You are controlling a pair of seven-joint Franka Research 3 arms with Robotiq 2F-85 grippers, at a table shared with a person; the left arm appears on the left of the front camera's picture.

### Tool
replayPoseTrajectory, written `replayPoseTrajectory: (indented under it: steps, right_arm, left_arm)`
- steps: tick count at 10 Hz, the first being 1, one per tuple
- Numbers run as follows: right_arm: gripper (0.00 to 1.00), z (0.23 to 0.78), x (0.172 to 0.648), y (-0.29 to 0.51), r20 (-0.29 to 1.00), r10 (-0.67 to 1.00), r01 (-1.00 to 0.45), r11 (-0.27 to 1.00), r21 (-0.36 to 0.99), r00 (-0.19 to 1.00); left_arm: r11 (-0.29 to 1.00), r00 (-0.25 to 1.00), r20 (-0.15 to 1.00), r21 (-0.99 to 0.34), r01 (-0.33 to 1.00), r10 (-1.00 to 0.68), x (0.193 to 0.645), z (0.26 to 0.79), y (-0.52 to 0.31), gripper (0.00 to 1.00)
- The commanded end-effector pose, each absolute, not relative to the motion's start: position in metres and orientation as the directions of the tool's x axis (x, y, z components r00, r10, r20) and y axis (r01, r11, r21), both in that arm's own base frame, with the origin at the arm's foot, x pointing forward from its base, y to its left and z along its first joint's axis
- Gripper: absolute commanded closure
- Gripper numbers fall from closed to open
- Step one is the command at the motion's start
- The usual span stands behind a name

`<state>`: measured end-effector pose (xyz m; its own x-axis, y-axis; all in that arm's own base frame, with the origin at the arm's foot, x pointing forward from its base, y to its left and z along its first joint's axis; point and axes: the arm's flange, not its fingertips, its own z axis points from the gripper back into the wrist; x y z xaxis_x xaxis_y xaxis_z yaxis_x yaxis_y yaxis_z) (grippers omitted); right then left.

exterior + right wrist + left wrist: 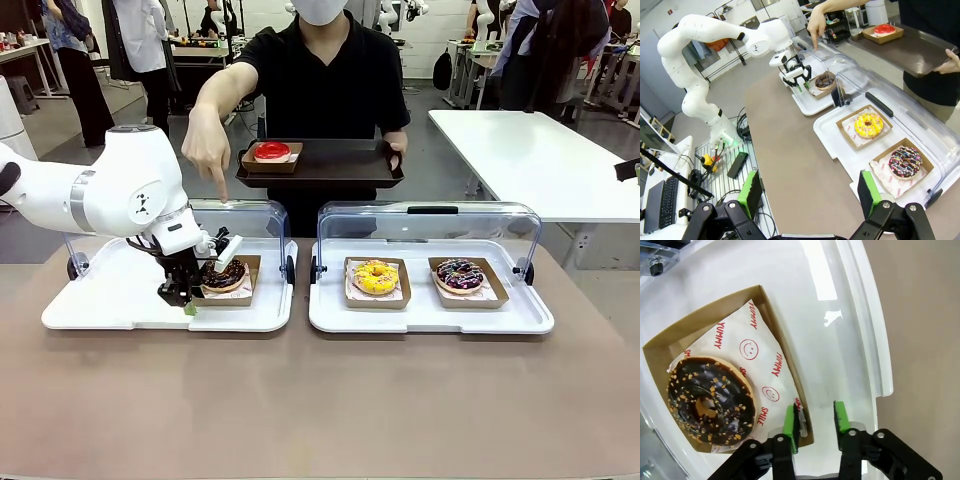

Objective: Provide the desired donut to the person.
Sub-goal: Pick up and lift the Paper togo box containing the Donut pointed at by the person.

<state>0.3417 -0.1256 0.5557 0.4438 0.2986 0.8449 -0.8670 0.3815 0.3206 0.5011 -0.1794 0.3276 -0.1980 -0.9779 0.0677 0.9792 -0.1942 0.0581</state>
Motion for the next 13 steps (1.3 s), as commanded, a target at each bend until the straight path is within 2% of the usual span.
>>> replayPoseTrajectory:
  steps: [1,5,7,9,11,13]
  right_arm:
    - [0.0,0.556,0.343,-0.126,0.856,0.281,-0.872,0.372,0.318,0.433]
    - [0.0,0.556,0.343,-0.126,0.856,0.281,-0.872,0.372,0.318,0.433]
    - [0.0,0.556,0.343,-0.126,0.856,0.281,-0.872,0.372,0.318,0.433]
    - [0.0,0.556,0.343,-0.126,0.856,0.281,-0.872,0.372,0.318,0.433]
    - [0.0,0.556,0.343,-0.126,0.856,0.281,-0.872,0.372,0.318,0.433]
    - [0.0,0.556,0.343,-0.126,0.856,0.281,-0.872,0.372,0.318,0.433]
  left_arm:
    - [-0.175,-0.177,0.039,0.059,0.983,-0.983,0.505,0.328,-0.182,1.0]
    - [-0.189,-0.191,0.037,0.058,0.98,-0.981,0.504,0.332,-0.181,1.0]
    - [-0.267,-0.267,0.02,0.013,0.964,-0.963,0.486,0.346,-0.182,1.0]
    - [-0.294,-0.292,0.039,-0.067,0.953,-0.955,0.45,0.399,-0.193,1.0]
    - [-0.262,-0.256,0.08,-0.089,0.961,-0.963,0.403,0.476,-0.204,1.0]
    - [-0.244,-0.238,0.08,-0.066,0.968,-0.968,0.38,0.541,-0.215,1.0]
